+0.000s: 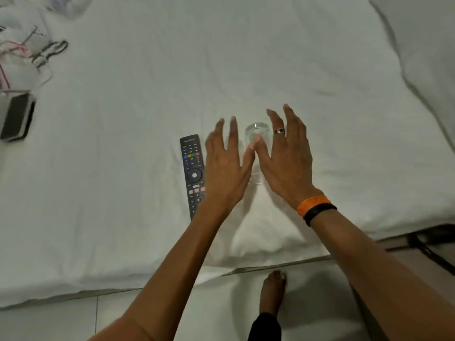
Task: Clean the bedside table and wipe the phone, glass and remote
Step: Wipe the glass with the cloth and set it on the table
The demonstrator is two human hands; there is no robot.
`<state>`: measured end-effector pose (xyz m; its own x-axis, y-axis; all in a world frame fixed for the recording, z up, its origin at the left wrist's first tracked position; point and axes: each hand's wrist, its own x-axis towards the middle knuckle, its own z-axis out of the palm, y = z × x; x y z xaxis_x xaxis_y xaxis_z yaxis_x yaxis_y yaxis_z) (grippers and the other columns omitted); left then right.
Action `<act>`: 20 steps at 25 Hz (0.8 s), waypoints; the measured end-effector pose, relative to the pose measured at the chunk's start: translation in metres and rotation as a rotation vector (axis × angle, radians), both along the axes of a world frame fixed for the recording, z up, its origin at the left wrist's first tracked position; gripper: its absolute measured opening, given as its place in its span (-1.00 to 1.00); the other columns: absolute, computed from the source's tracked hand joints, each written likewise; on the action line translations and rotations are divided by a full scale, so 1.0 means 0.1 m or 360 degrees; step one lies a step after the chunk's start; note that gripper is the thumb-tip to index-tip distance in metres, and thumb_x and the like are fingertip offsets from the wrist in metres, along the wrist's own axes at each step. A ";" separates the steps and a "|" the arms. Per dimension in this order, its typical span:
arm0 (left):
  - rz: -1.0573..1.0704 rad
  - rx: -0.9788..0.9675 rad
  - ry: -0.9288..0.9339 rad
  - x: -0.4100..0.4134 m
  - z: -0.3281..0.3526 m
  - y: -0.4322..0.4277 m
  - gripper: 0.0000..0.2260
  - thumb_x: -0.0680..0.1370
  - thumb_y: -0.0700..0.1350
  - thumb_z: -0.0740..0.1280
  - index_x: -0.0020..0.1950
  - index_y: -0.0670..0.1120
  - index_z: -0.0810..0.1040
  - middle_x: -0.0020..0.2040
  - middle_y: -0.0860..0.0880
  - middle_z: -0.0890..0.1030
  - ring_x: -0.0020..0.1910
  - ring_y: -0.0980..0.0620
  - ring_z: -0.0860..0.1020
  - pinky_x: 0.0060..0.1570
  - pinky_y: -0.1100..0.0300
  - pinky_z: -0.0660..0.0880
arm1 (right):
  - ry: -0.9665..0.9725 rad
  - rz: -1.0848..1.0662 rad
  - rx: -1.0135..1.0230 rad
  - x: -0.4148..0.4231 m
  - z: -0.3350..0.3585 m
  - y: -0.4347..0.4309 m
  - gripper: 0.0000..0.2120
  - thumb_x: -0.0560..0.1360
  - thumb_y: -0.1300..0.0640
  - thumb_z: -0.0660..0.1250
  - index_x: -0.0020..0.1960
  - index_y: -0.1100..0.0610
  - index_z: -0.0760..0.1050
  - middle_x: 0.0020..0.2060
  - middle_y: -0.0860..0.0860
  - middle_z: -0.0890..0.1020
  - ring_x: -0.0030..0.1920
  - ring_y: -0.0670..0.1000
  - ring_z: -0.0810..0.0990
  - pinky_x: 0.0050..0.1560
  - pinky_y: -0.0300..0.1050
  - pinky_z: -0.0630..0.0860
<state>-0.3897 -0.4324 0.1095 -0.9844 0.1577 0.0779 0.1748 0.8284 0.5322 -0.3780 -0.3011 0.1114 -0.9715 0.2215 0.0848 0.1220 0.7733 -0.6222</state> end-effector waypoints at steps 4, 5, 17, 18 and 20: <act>-0.0201 0.0457 -0.0345 -0.07 -0.14 0.22 -0.57 0.75 -0.04 0.03 0.63 -0.06 0.18 0.28 -0.16 0.58 0.29 -0.09 0.50 0.32 0.02 0.44 | -0.0162 -0.0073 -0.0604 -0.05 -0.27 -0.01 -0.52 0.71 0.00 0.09 0.62 0.03 0.20 0.57 0.02 0.35 0.57 0.01 0.31 0.57 -0.01 0.31; -0.0186 0.0555 -0.0337 -0.05 -0.12 0.27 -0.62 0.76 -0.07 0.03 0.58 -0.03 0.26 0.16 -0.08 0.65 0.18 0.00 0.58 0.21 0.09 0.51 | -0.0140 -0.0105 -0.0778 -0.02 -0.28 -0.01 -0.53 0.72 0.04 0.08 0.61 0.02 0.21 0.55 0.00 0.39 0.55 -0.02 0.36 0.55 -0.10 0.32; -0.0677 0.1182 -0.1016 1.65 0.02 1.80 -0.60 0.62 0.15 0.31 0.45 0.29 0.31 0.31 0.02 0.58 0.22 -0.01 0.62 0.13 0.02 0.64 | 0.0388 -0.0934 -0.1222 2.24 0.01 1.27 -0.52 0.66 0.19 0.18 0.51 -0.17 0.32 0.60 -0.10 0.31 0.58 -0.22 0.27 0.48 -0.32 0.34; -0.0749 0.1138 -0.1183 1.96 -0.13 2.03 -0.60 0.60 0.15 0.34 0.42 0.28 0.32 0.27 -0.02 0.60 0.19 -0.04 0.64 0.12 -0.03 0.64 | 0.0350 -0.1077 -0.1202 2.65 -0.11 1.40 -0.52 0.66 0.19 0.18 0.50 -0.19 0.32 0.61 -0.12 0.28 0.58 -0.21 0.26 0.51 -0.25 0.34; -0.0757 0.1061 -0.1468 2.30 -0.44 2.24 -0.60 0.59 0.06 0.40 0.36 0.24 0.33 0.20 -0.06 0.65 0.13 -0.09 0.68 0.08 -0.15 0.66 | 0.0237 -0.1201 -0.1281 3.14 -0.36 1.46 -0.52 0.67 0.20 0.18 0.54 -0.10 0.34 0.62 -0.19 0.24 0.58 -0.21 0.27 0.51 -0.17 0.38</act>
<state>-0.1598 -0.2079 0.0656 -0.5696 0.7106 -0.4130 -0.2802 0.3045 0.9104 -0.0643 -0.1550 0.0752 -0.5564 0.7940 -0.2450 0.2734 -0.1035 -0.9563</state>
